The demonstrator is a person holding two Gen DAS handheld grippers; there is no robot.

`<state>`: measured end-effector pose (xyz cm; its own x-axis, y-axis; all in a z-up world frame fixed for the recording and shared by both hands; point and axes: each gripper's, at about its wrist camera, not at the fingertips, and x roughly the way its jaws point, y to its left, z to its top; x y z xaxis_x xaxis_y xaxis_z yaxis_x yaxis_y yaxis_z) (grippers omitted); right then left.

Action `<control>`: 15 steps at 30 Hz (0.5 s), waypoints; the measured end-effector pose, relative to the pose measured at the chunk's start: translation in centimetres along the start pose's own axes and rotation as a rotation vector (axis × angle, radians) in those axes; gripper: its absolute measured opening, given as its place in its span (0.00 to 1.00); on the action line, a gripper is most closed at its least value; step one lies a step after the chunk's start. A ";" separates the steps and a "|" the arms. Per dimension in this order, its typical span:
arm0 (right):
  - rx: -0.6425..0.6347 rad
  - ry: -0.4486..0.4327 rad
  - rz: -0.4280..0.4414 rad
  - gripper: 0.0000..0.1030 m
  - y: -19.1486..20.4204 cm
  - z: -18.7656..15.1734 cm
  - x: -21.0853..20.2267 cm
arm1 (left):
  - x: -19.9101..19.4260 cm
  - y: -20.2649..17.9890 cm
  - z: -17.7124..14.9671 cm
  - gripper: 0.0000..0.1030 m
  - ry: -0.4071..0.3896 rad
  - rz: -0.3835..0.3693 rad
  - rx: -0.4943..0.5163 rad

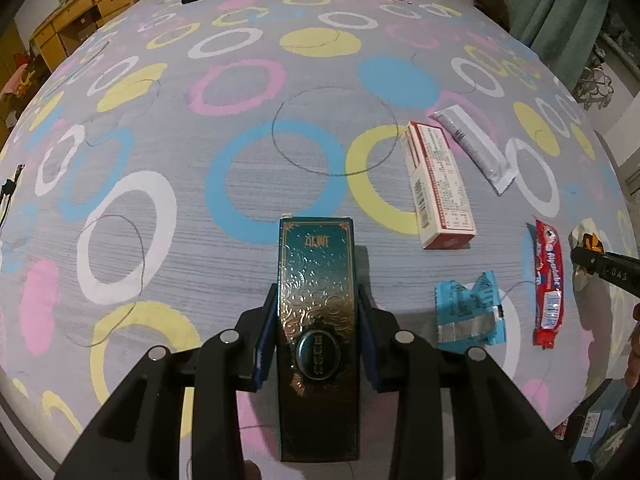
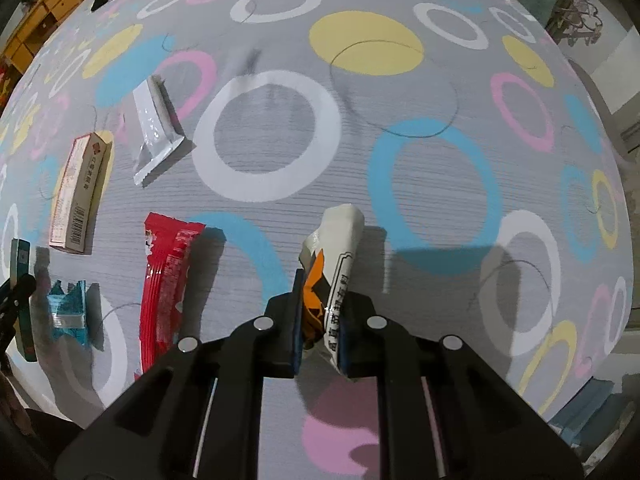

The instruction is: Collect trash

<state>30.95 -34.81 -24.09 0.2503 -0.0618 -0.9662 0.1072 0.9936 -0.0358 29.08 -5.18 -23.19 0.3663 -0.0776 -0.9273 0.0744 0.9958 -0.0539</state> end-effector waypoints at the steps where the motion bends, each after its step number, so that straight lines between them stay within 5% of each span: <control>1: 0.003 -0.006 0.001 0.13 0.0 -0.2 -0.2 | -0.3 0.0 0.0 0.34 -0.006 0.001 0.003; 15: 0.029 -0.064 0.011 0.13 -0.2 -1.6 -4.6 | -4.0 0.2 -0.5 0.34 -0.054 -0.021 0.014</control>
<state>28.23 -34.59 -20.03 0.3128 -0.0582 -0.9480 0.1314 0.9912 -0.0175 27.18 -4.66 -19.64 0.4144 -0.1018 -0.9044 0.0951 0.9931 -0.0682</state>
